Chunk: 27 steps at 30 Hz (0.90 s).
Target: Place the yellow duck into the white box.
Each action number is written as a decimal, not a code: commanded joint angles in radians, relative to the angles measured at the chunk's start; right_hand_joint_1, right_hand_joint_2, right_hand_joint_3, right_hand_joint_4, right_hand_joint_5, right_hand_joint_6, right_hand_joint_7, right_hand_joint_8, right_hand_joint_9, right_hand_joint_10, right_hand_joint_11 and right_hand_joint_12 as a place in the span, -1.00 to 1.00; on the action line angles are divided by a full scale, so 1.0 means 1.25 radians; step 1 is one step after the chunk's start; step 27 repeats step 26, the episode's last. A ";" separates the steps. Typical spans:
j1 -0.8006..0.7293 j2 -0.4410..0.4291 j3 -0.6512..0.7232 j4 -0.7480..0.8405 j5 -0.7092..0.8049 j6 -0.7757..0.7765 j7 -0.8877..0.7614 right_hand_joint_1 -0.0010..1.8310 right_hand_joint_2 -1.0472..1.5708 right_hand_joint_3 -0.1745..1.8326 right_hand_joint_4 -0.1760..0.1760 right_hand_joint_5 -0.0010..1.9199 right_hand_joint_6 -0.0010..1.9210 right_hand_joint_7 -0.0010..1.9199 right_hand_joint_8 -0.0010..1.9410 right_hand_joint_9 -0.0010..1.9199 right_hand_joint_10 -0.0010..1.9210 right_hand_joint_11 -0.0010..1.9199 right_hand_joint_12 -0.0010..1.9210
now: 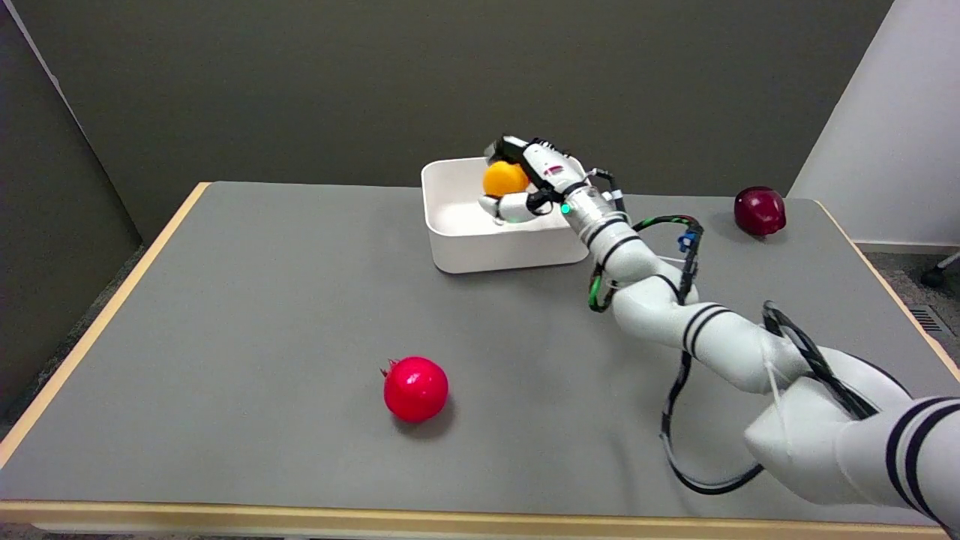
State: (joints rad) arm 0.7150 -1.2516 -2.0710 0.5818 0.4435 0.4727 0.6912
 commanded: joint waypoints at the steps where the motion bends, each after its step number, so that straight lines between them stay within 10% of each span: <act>1: 0.073 -0.014 -0.038 -0.019 0.307 -0.093 -0.221 -0.40 0.25 0.06 0.43 -1.00 -0.91 -1.00 -1.00 -1.00 -0.96 -1.00 -0.65; 6: 0.019 0.024 0.011 0.094 0.329 -0.057 -0.222 -0.42 0.24 -0.01 0.44 -1.00 -1.00 -1.00 -1.00 -1.00 -1.00 -1.00 -1.00; 27: -0.619 0.329 0.341 0.743 0.784 0.611 -0.198 -0.57 0.29 0.13 0.06 -0.98 -0.69 -1.00 -0.85 -1.00 -0.88 -1.00 -0.87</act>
